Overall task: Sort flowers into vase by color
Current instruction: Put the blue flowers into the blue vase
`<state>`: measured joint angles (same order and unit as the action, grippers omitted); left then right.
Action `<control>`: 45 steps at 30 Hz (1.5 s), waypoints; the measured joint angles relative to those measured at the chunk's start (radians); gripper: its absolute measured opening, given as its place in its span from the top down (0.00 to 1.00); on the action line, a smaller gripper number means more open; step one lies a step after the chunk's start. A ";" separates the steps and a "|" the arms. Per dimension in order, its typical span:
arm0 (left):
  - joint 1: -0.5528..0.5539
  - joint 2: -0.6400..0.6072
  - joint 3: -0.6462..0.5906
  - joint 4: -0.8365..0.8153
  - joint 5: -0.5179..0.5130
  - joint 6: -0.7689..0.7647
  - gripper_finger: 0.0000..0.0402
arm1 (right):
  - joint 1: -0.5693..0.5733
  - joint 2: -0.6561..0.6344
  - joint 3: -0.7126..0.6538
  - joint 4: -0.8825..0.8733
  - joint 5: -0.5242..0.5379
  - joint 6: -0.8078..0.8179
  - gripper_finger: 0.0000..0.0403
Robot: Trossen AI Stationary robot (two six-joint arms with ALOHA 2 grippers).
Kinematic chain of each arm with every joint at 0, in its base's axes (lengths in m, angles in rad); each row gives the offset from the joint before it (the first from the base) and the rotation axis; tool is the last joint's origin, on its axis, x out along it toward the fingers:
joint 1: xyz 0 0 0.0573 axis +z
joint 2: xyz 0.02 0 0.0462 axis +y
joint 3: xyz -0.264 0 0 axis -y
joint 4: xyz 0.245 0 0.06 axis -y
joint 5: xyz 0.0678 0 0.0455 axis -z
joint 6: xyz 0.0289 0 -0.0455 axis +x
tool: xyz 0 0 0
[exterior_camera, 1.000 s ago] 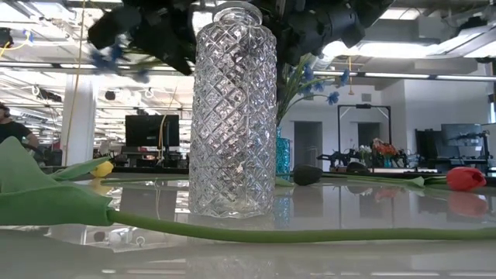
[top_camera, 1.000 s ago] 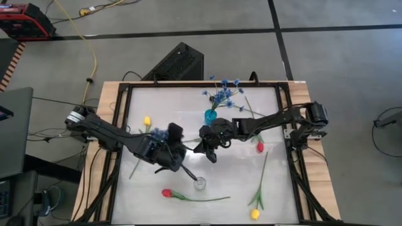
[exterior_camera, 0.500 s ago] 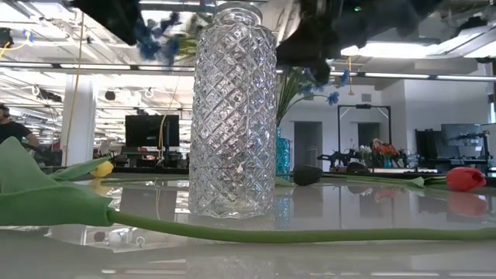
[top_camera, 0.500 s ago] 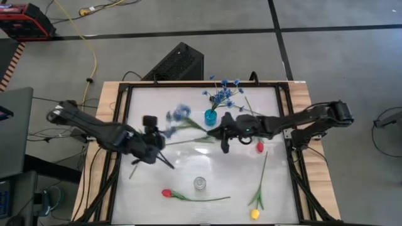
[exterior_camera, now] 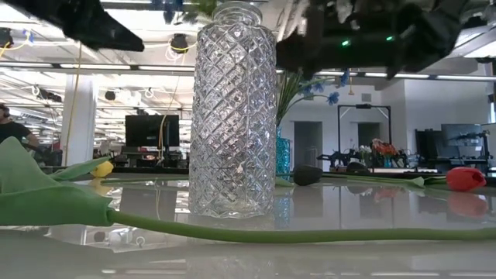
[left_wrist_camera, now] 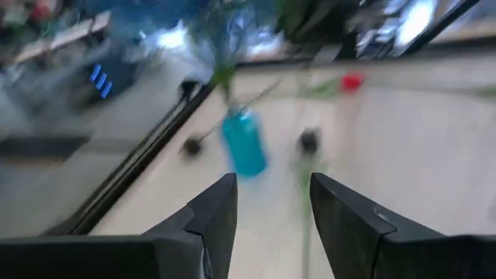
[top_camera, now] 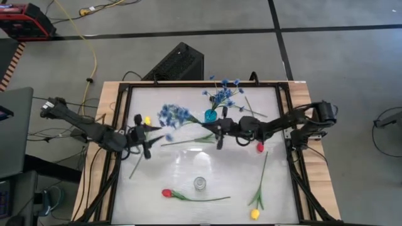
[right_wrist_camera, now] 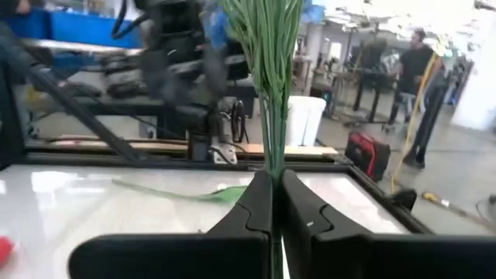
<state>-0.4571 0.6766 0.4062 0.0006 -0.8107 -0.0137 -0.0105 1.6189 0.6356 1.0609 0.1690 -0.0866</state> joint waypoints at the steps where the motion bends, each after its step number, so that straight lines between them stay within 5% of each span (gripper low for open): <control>1: 0.003 -0.008 -0.068 0.150 0.025 0.056 0.62 | -0.009 0.022 0.008 0.034 0.001 0.002 0.92; 5: 0.029 0.002 -0.289 0.676 0.136 0.222 0.62 | -0.027 0.128 0.012 0.301 0.077 -0.137 0.92; 9: 0.067 0.012 -0.396 0.940 0.209 0.219 0.62 | -0.049 0.222 0.013 0.507 0.126 -0.199 0.92; 21: 0.092 0.039 -0.374 0.844 0.290 0.185 0.62 | -0.141 0.354 0.045 0.504 0.203 -0.193 0.92; 45: 0.092 0.045 -0.373 0.820 0.282 0.211 0.62 | -0.140 0.352 0.046 0.474 0.259 -0.206 0.92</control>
<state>-0.3649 0.7219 0.0330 0.8207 -0.5289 0.1970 -0.1509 1.9713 0.6815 1.5348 0.4282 -0.2924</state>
